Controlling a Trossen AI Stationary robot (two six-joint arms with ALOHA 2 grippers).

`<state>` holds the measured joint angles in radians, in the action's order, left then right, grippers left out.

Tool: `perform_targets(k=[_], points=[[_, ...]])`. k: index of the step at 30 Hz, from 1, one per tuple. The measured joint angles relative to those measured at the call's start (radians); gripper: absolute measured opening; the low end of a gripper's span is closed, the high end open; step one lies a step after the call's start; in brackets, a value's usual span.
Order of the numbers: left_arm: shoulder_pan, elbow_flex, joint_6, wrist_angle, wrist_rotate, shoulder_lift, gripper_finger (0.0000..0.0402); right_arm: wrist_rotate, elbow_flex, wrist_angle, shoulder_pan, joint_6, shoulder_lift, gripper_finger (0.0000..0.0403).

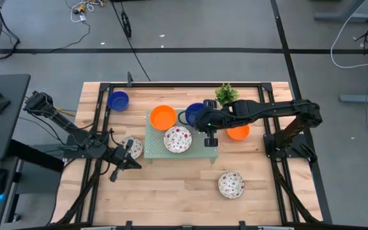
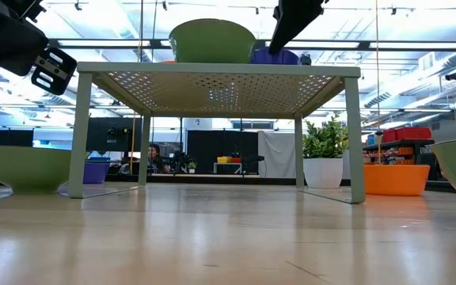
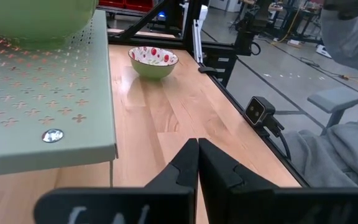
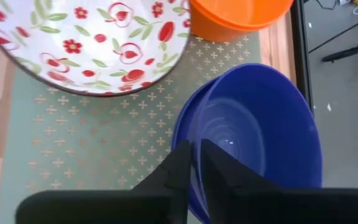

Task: Pick & Place Mini bowls
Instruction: Stack the blue bowl on top of the blue bowl on the shelf, then stack the white patterned bowl on top of the white patterned bowl on the shelf

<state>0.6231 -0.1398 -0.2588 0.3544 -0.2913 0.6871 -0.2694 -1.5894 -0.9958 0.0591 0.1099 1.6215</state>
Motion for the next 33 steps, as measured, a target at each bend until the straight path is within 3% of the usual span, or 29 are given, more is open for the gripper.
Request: perform_targets(k=[9, 16, 21, 29, 33], points=[[0.000, 0.000, 0.000, 0.000, 0.000, 0.000, 0.0014, 0.002, 0.000, 0.016, -0.013, -0.034, 0.000, 0.0095], [0.000, 0.000, 0.000, 0.000, 0.000, 0.000, 0.0014, 0.114, 0.000, 0.022, -0.014, -0.019, 0.000, 0.0137], [0.000, 0.000, 0.000, 0.000, 0.000, 0.000, 0.0014, 0.210, 0.000, 0.068, -0.014, 0.002, -0.021, 0.0103], [0.000, 0.000, 0.000, -0.001, 0.000, 0.000, 0.0014, 0.154, 0.000, 0.058, -0.016, -0.022, -0.032, 0.0027], [0.000, 0.000, 0.000, -0.002, 0.000, 0.000, 0.0014, 0.153, 0.000, 0.028, 0.052, -0.064, -0.032, 0.0004]])
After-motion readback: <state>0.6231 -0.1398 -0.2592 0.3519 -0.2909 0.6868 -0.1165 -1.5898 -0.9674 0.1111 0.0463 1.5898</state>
